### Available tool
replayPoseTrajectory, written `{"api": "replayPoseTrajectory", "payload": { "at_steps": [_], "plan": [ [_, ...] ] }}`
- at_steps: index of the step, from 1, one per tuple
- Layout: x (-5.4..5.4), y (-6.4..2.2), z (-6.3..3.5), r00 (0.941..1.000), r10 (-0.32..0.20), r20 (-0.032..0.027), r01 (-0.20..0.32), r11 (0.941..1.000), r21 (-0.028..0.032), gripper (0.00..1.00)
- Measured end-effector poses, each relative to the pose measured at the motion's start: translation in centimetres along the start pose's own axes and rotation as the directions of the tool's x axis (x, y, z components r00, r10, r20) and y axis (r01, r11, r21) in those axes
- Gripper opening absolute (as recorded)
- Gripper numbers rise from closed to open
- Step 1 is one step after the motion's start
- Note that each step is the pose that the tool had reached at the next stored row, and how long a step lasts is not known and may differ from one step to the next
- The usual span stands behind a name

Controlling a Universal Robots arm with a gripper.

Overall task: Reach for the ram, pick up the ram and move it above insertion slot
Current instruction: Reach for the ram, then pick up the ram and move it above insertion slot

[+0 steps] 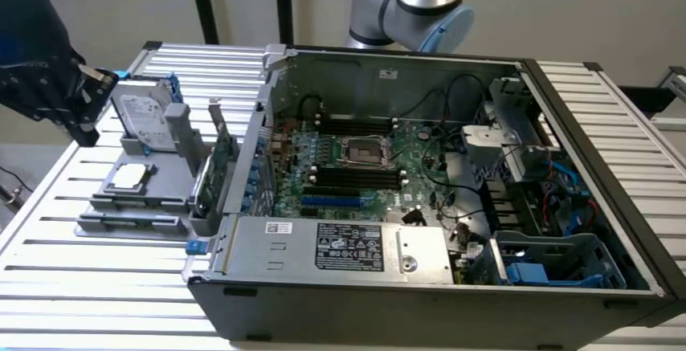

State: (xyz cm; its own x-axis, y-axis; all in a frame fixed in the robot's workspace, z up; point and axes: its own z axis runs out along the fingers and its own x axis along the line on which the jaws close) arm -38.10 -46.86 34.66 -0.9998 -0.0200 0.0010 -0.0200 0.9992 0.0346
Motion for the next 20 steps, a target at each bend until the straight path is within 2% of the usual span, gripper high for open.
{"api": "replayPoseTrajectory", "payload": {
  "at_steps": [3,7,10,15,20],
  "plan": [
    [-0.05,-0.06,0.31,1.0,-0.008,-0.0003,0.008,1.0,0.0006,0.11],
    [-0.06,-0.08,0.46,0.997,-0.077,-0.0028,0.077,0.997,0.0005,0.11],
    [-0.06,-0.08,0.59,0.9913,-0.131,-0.0046,0.131,0.9913,0.0003,0.11],
    [-0.06,-0.09,0.78,0.9751,-0.221,-0.0077,0.221,0.9752,-0.0002,0.11],
    [-0.06,-0.1,0.95,0.9511,-0.309,-0.0107,0.309,0.9512,-0.0009,0.11]
  ]
}}
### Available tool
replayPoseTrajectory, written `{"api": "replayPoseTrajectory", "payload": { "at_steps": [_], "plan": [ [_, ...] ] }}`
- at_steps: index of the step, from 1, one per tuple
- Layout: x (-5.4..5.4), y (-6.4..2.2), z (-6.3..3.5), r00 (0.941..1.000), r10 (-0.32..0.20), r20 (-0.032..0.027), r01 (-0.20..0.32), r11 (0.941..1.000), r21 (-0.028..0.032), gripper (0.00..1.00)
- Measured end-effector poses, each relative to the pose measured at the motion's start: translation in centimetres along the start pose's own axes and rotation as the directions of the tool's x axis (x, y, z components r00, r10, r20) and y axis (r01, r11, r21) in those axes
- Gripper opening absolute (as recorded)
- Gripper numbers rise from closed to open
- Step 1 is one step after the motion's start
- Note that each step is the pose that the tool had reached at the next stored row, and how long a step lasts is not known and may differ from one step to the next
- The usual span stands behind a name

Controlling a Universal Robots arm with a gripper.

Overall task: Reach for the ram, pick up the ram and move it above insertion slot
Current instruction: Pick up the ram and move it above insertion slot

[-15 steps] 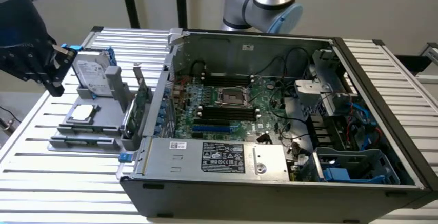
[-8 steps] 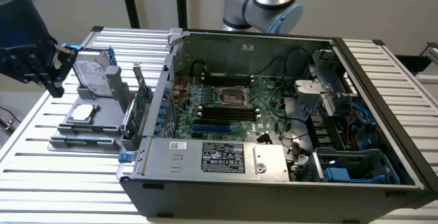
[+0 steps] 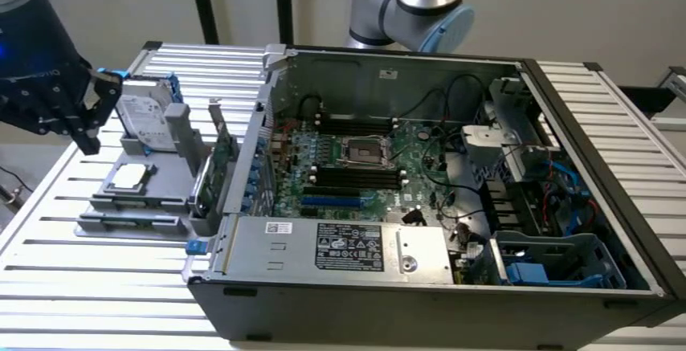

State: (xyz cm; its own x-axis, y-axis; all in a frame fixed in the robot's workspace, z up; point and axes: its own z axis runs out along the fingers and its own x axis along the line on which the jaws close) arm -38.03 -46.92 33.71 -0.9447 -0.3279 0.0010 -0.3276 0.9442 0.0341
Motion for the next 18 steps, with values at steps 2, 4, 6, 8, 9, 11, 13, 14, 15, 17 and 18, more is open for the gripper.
{"api": "replayPoseTrajectory", "payload": {
  "at_steps": [2,4,6,8,9,11,13,14,15,17,18],
  "plan": [
    [0.0,0.0,0.07,0.9993,-0.037,-0.0012,0.037,0.9993,0.0,0.11],
    [0.0,0.0,0.12,0.9973,-0.073,-0.0026,0.073,0.9973,0.0,0.11],
    [0.0,-0.01,0.18,0.994,-0.109,-0.0038,0.109,0.994,-0.0001,0.11],
    [0.0,-0.01,0.23,0.9893,-0.146,-0.0051,0.146,0.9893,-0.0002,0.11],
    [0.0,-0.01,0.26,0.9865,-0.164,-0.0057,0.164,0.9865,-0.0003,0.11],
    [0.0,-0.01,0.3,0.9798,-0.2,-0.0069,0.2,0.9799,-0.0004,0.11],
    [0.0,-0.01,0.34,0.972,-0.235,-0.0081,0.235,0.972,-0.0007,0.11],
    [0.0,-0.01,0.35,0.9677,-0.252,-0.0085,0.252,0.9677,-0.0007,0.11],
    [0.0,-0.01,0.36,0.9629,-0.27,-0.0089,0.27,0.963,-0.0008,0.11],
    [0.0,-0.02,0.38,0.9523,-0.305,-0.0098,0.305,0.9523,-0.0008,0.11],
    [0.0,-0.02,0.39,0.9466,-0.322,-0.0102,0.322,0.9467,-0.0009,0.11]
  ]
}}
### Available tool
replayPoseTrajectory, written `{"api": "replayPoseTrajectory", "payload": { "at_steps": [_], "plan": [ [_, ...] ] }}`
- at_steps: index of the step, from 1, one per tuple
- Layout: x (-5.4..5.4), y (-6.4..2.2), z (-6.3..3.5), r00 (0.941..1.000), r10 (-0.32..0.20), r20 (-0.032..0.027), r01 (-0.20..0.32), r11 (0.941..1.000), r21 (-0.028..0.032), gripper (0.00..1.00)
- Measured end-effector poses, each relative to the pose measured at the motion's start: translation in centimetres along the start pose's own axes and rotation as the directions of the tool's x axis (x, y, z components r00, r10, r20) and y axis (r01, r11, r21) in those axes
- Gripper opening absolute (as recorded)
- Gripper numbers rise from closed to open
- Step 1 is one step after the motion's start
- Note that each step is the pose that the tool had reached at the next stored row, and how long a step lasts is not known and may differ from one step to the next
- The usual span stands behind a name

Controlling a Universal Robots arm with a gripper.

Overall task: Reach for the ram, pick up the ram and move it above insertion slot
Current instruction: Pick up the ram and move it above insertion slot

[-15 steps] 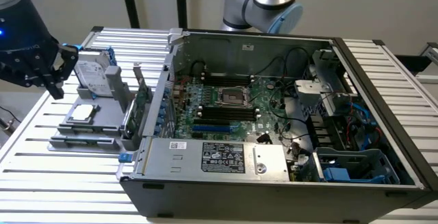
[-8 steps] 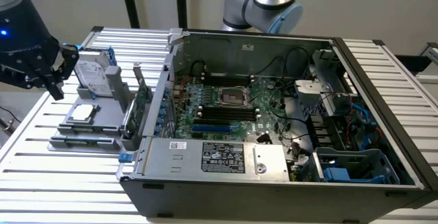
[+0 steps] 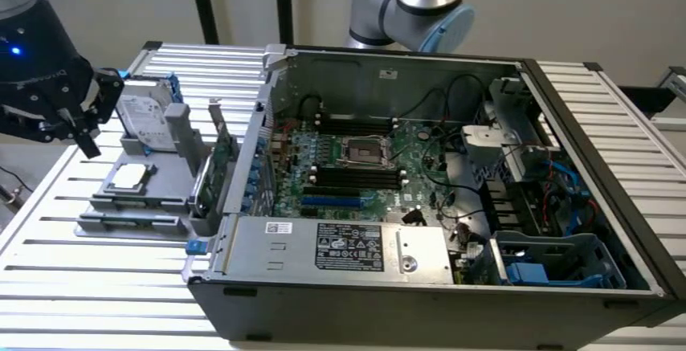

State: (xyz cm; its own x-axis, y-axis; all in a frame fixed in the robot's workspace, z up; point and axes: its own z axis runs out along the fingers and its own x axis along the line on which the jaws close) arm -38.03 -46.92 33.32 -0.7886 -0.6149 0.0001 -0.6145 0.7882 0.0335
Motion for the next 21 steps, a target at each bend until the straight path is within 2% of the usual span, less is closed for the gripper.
{"api": "replayPoseTrajectory", "payload": {
  "at_steps": [3,6,11,16,21],
  "plan": [
    [0.0,0.0,0.03,0.9986,-0.054,-0.0015,0.054,0.9986,0.0002,0.11],
    [0.0,0.0,0.07,0.9941,-0.108,-0.0031,0.108,0.9941,0.0002,0.11],
    [0.0,0.0,0.2,0.9802,-0.198,-0.0057,0.198,0.9802,0.0001,0.11],
    [0.0,-0.01,0.34,0.9581,-0.286,-0.0085,0.286,0.9581,-0.0003,0.11],
    [0.0,-0.01,0.46,0.9279,-0.373,-0.0115,0.373,0.928,-0.0013,0.11]
  ]
}}
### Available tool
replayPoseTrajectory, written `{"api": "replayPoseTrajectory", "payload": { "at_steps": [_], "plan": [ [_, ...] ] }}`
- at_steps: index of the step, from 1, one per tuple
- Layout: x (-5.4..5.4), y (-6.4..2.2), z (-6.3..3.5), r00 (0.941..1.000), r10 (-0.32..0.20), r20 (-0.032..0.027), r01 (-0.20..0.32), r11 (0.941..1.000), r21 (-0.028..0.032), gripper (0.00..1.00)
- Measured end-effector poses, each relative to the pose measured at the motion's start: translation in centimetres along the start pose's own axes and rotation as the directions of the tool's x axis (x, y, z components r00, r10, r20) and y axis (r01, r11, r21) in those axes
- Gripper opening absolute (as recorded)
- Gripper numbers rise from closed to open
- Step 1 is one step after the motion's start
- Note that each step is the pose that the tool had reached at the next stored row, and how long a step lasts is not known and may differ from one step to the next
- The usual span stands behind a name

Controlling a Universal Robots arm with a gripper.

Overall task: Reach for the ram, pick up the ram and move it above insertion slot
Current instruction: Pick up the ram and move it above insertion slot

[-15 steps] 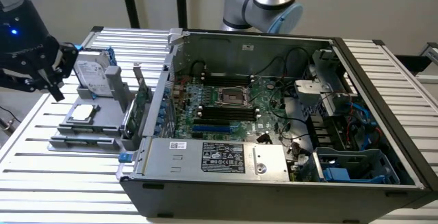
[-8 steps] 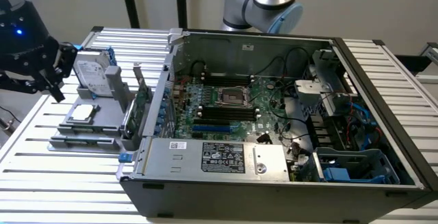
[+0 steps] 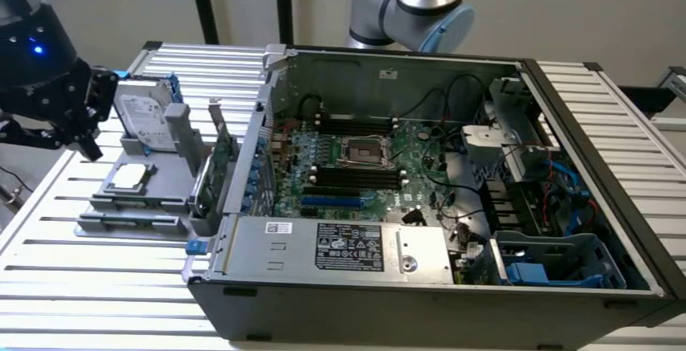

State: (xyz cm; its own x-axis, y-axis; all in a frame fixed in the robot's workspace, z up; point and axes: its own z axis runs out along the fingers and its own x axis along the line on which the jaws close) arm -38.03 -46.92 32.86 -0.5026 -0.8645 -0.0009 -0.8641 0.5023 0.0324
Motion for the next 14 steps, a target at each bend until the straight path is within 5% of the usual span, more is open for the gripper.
{"api": "replayPoseTrajectory", "payload": {
  "at_steps": [7,14],
  "plan": [
    [0.0,-0.01,0.13,0.9919,-0.127,-0.004,0.127,0.9919,-0.0002,0.11],
    [0.0,-0.01,0.24,0.9679,-0.251,-0.0077,0.251,0.968,-0.0001,0.11]
  ]
}}
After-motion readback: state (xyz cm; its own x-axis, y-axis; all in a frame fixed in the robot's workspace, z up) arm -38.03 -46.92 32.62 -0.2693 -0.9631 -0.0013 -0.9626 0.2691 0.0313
